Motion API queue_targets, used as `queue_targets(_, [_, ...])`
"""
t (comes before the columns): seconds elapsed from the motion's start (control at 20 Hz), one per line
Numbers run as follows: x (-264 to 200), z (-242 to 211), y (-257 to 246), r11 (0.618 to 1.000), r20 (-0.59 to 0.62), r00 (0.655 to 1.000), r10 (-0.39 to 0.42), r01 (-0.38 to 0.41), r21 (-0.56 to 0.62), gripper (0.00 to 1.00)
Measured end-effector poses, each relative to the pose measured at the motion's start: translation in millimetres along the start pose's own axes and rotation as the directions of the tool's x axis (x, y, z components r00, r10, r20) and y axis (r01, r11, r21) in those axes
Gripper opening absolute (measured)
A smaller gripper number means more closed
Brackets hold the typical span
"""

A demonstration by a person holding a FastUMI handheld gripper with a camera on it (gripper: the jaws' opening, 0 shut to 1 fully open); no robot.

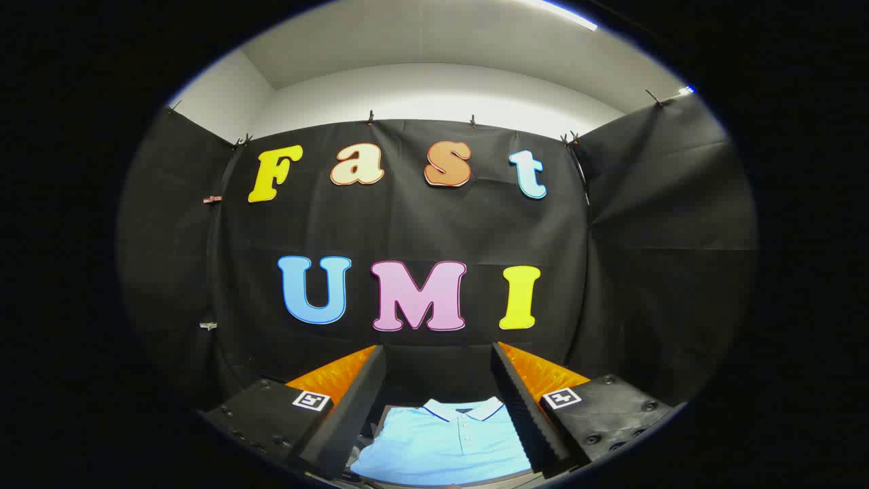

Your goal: Put the clothes into the washing machine and then close the washing machine lid.

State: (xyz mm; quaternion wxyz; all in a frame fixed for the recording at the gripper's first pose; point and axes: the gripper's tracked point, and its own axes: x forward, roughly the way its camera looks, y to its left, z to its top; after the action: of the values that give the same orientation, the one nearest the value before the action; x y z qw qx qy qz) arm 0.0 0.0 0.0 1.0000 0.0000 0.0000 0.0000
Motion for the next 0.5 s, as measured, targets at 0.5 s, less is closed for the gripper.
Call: queue_targets(0.5, [3.3, -2.5, 1.2, 1.0, -0.008, 1.0, 0.002, -0.002, 0.003, 0.97])
